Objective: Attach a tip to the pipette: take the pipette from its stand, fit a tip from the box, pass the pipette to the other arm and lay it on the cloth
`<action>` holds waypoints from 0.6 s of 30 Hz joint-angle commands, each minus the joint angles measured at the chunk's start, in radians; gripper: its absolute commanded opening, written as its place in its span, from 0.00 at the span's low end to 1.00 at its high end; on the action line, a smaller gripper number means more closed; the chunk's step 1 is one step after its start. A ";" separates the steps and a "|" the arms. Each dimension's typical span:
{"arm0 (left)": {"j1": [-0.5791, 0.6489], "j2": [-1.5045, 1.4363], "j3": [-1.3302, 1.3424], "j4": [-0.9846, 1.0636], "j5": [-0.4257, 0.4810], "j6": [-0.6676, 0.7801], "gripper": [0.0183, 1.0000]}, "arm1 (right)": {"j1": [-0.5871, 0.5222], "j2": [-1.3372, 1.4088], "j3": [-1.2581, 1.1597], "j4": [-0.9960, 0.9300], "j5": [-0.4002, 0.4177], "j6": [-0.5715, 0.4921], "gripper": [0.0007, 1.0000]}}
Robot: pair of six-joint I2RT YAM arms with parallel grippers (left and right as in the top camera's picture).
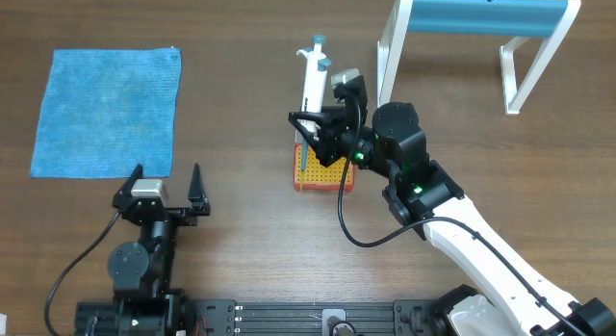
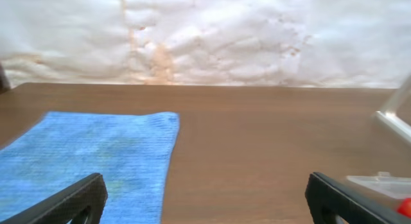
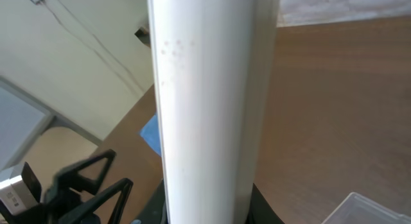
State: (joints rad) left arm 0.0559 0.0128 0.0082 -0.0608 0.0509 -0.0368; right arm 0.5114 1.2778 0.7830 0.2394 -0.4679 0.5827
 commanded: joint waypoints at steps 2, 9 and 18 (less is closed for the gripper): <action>-0.005 -0.003 -0.003 0.009 0.575 -1.451 1.00 | 0.001 -0.010 0.012 0.012 -0.017 0.162 0.08; -0.004 0.016 -0.003 0.056 0.463 -1.472 1.00 | 0.001 -0.010 0.011 -0.043 -0.209 0.139 0.08; -0.019 0.747 0.297 0.576 0.943 -1.262 0.98 | 0.000 -0.010 0.011 -0.122 -0.338 0.111 0.08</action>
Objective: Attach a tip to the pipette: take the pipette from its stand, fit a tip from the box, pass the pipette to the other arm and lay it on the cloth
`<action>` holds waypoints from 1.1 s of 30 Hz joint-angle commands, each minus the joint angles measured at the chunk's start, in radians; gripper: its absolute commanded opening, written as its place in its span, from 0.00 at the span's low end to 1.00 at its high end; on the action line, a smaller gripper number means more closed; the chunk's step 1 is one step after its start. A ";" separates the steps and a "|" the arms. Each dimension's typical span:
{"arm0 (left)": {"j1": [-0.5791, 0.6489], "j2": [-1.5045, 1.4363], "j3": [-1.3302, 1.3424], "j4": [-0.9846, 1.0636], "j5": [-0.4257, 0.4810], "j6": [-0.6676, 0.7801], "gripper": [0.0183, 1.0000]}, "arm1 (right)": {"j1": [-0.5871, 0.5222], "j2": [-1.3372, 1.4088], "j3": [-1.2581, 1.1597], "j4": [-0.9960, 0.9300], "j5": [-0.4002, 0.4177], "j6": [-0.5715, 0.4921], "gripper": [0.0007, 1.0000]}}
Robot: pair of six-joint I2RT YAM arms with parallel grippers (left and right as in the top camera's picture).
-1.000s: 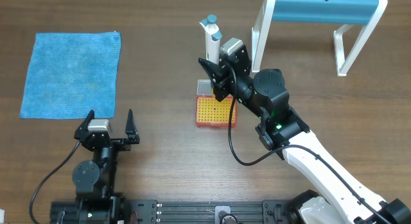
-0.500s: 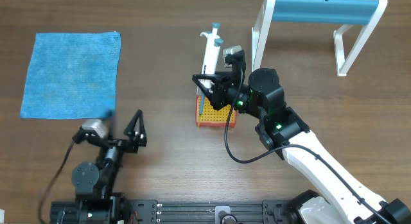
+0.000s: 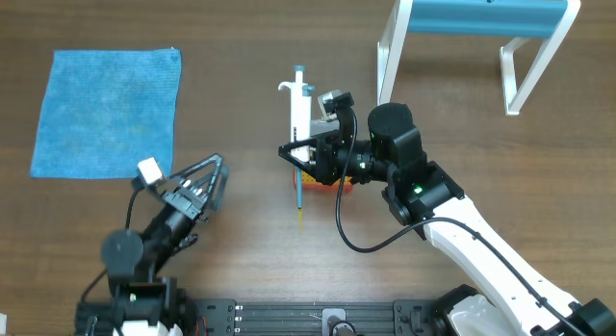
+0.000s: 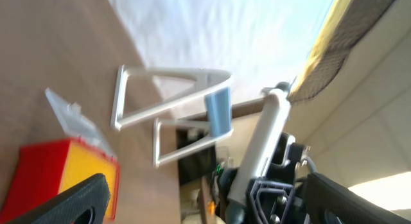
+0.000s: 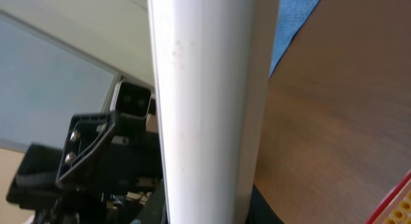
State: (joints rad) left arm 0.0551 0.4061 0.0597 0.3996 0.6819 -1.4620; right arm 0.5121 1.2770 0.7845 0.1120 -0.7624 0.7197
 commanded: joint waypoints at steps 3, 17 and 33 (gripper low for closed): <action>-0.081 0.620 0.445 0.144 0.491 0.291 1.00 | 0.000 -0.009 0.010 0.005 -0.043 -0.033 0.08; -0.243 1.044 0.705 0.414 0.697 0.364 0.94 | 0.000 -0.009 0.010 0.024 -0.173 -0.032 0.08; -0.221 1.044 0.705 -0.041 0.187 0.608 0.01 | -0.201 -0.019 0.010 -0.244 -0.190 -0.296 0.83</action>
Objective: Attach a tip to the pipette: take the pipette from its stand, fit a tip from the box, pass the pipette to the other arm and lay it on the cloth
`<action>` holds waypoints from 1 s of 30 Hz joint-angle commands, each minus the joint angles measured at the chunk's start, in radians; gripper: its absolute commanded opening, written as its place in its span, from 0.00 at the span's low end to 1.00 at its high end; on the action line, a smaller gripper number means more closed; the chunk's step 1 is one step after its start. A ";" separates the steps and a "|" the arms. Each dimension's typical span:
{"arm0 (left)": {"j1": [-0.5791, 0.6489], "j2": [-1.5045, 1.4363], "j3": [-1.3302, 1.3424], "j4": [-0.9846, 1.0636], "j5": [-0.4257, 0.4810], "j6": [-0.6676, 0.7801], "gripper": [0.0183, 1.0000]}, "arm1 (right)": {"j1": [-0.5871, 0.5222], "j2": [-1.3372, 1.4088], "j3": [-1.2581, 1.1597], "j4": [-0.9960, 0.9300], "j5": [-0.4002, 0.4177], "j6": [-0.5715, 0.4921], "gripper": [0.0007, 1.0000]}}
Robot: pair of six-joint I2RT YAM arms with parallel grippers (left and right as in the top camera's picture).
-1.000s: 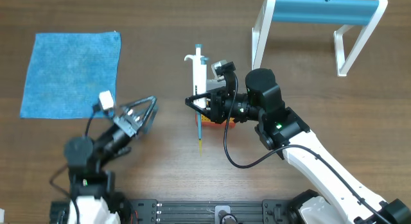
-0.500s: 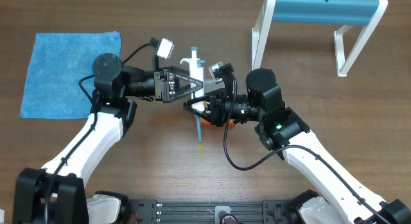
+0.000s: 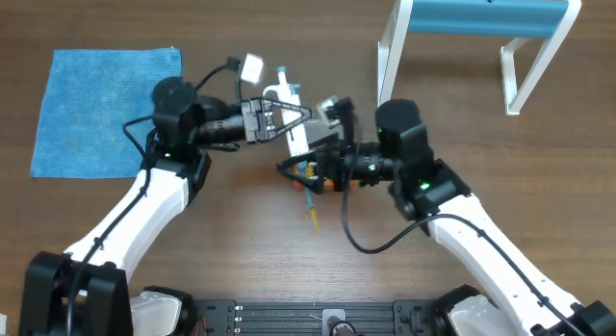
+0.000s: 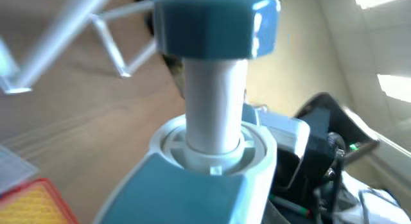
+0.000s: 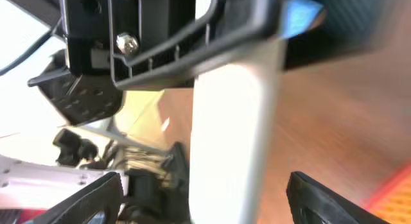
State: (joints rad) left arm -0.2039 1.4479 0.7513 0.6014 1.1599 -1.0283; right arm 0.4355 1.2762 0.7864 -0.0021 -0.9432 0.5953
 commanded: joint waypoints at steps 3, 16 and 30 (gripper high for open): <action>0.114 -0.006 0.018 -0.274 -0.252 0.174 0.01 | -0.224 -0.061 0.008 -0.231 -0.040 -0.242 0.83; 0.411 0.010 0.665 -1.769 -0.819 0.650 0.01 | -0.533 -0.226 0.009 -0.238 0.373 -0.366 0.84; 0.660 0.968 1.806 -2.084 -1.262 1.222 0.01 | -0.532 -0.116 0.006 -0.304 0.386 -0.365 0.84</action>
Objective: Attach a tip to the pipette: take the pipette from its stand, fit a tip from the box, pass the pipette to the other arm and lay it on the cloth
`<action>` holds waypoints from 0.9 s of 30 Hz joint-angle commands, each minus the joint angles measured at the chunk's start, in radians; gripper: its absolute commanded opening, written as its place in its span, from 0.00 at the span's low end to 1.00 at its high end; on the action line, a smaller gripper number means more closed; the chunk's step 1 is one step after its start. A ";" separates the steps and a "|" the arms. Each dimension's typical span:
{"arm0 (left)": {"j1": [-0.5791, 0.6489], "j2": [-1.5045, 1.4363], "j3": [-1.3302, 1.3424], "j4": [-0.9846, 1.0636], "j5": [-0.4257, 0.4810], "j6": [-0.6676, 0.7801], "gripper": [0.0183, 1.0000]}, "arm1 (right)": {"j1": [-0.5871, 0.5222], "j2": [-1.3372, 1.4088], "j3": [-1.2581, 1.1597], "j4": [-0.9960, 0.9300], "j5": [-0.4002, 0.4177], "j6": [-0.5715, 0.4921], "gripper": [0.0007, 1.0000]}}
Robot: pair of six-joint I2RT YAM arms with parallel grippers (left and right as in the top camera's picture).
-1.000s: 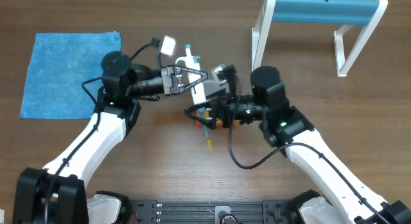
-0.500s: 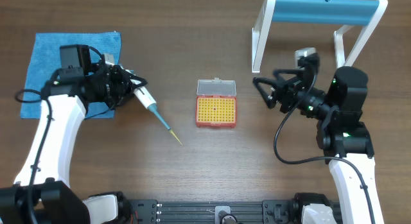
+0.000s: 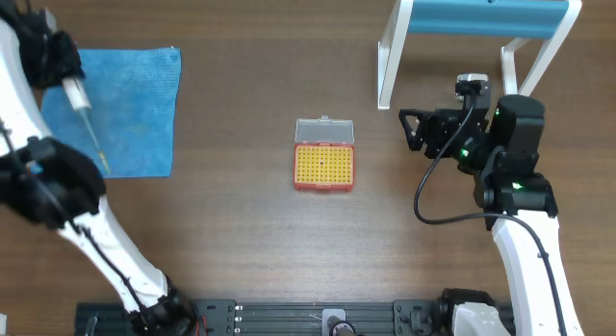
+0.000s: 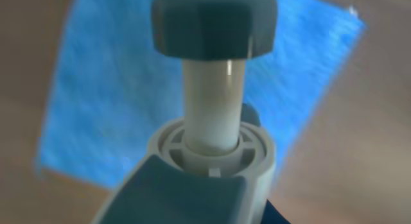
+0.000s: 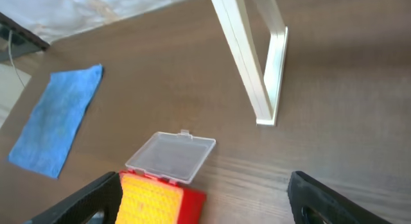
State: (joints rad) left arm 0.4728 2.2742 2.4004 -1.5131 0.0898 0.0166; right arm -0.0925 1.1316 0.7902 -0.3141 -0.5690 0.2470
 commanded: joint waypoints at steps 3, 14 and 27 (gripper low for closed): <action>-0.030 0.220 0.156 0.138 -0.203 0.278 0.01 | -0.002 0.030 0.003 0.012 0.010 0.004 0.84; -0.103 0.373 0.150 0.224 -0.160 0.367 0.01 | 0.040 0.030 0.003 0.144 0.012 0.032 0.84; -0.080 0.405 0.125 0.230 -0.103 0.298 0.01 | 0.040 0.030 0.003 0.144 0.012 0.032 0.84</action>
State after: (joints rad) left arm 0.3847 2.6492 2.5271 -1.2819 -0.0490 0.3443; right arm -0.0624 1.1542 0.7902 -0.1749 -0.5621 0.2714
